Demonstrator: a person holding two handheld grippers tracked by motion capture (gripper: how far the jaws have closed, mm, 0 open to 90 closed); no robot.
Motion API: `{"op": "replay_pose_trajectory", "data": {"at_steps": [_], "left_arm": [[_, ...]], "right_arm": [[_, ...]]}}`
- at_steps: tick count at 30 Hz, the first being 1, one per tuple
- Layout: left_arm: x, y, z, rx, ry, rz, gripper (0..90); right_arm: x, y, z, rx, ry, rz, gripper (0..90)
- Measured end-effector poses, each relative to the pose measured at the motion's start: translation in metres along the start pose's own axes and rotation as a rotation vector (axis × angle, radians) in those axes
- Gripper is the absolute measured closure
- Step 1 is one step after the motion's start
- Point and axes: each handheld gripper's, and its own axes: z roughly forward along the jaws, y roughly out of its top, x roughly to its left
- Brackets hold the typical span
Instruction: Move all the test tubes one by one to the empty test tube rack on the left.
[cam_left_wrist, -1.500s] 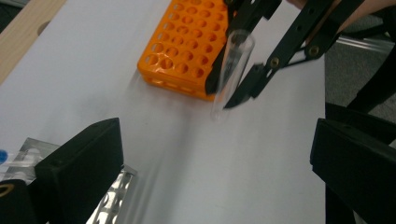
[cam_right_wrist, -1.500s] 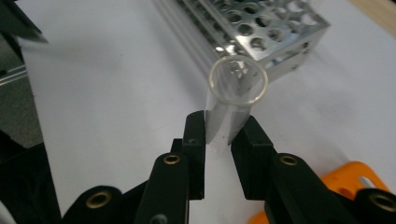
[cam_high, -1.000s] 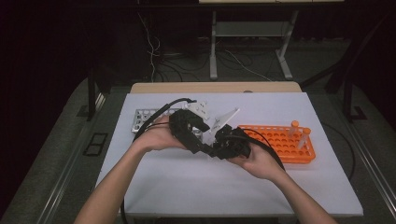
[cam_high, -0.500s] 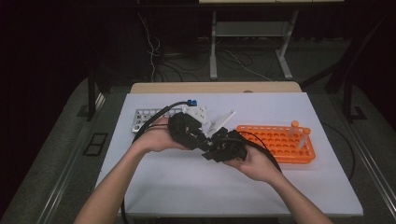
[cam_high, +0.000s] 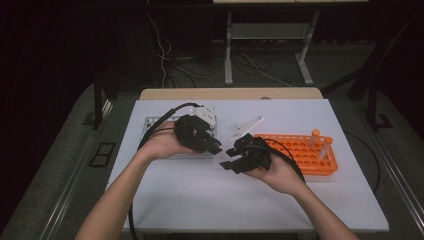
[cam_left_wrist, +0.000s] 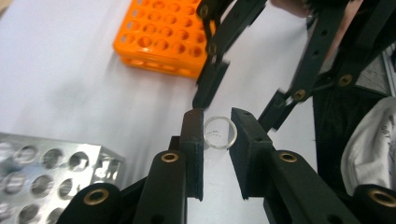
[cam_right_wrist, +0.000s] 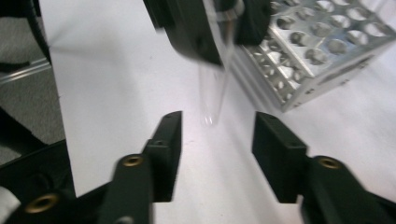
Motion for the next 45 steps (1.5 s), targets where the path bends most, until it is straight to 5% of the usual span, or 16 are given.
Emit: {"op": "replay_pose_trajectory", "data": {"at_steps": [8,12,13,27,45], "left_arm": [[0.014,-0.005,-0.015,-0.021,0.057,-0.04,74.3],[0.022,-0.008,-0.023,-0.026,0.087,-0.064,74.3],[0.024,-0.008,-0.025,-0.021,0.097,-0.066,74.3],[0.059,-0.024,-0.052,0.002,0.23,-0.161,74.6],[0.115,-0.039,-0.049,-0.04,0.319,-0.312,74.6]], "right_arm": [[-0.01,-0.015,-0.011,-0.018,-0.031,0.052,13.5],[-0.015,-0.025,-0.016,-0.029,-0.023,0.079,8.9],[-0.017,-0.027,-0.016,-0.03,-0.019,0.088,0.9],[-0.028,-0.057,-0.035,-0.085,-0.012,0.161,0.3],[-0.029,-0.099,-0.056,-0.103,-0.032,0.23,0.3]]}}
